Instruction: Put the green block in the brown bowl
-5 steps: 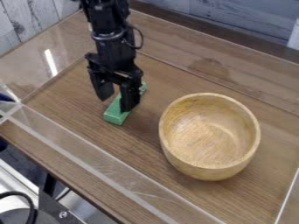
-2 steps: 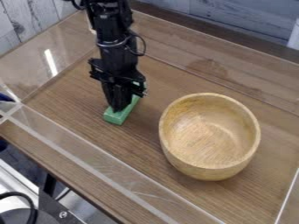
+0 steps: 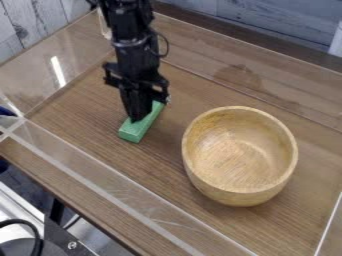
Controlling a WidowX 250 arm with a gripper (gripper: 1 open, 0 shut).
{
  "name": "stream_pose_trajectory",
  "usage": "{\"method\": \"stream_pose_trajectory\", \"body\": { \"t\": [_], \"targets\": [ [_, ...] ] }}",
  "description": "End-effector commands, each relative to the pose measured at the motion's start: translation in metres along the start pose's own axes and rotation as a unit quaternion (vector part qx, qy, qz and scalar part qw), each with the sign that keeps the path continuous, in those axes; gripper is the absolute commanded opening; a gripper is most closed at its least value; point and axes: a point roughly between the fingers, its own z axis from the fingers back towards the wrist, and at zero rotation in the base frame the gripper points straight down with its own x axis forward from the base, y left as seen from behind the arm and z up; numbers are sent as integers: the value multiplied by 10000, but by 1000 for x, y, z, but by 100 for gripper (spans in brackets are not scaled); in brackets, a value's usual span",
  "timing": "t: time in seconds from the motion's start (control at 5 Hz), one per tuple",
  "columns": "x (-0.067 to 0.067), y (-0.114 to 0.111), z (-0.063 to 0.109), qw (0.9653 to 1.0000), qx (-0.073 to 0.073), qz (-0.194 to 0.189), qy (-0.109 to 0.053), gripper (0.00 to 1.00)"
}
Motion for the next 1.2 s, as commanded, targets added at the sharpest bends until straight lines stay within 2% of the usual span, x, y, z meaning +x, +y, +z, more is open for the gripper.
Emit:
{"method": "stream_pose_trajectory", "body": {
  "t": [0.0,0.2,0.4,0.6,1.0],
  "targets": [
    [17,-14,40,9988,71,-66,-474,0],
    [23,-31,62,9982,48,-106,-595,0],
    [27,-37,61,9982,19,-181,-578,0],
    [28,-33,53,9986,54,-167,-492,100],
    [29,-21,36,9993,150,-108,-332,100]
  ]
}}
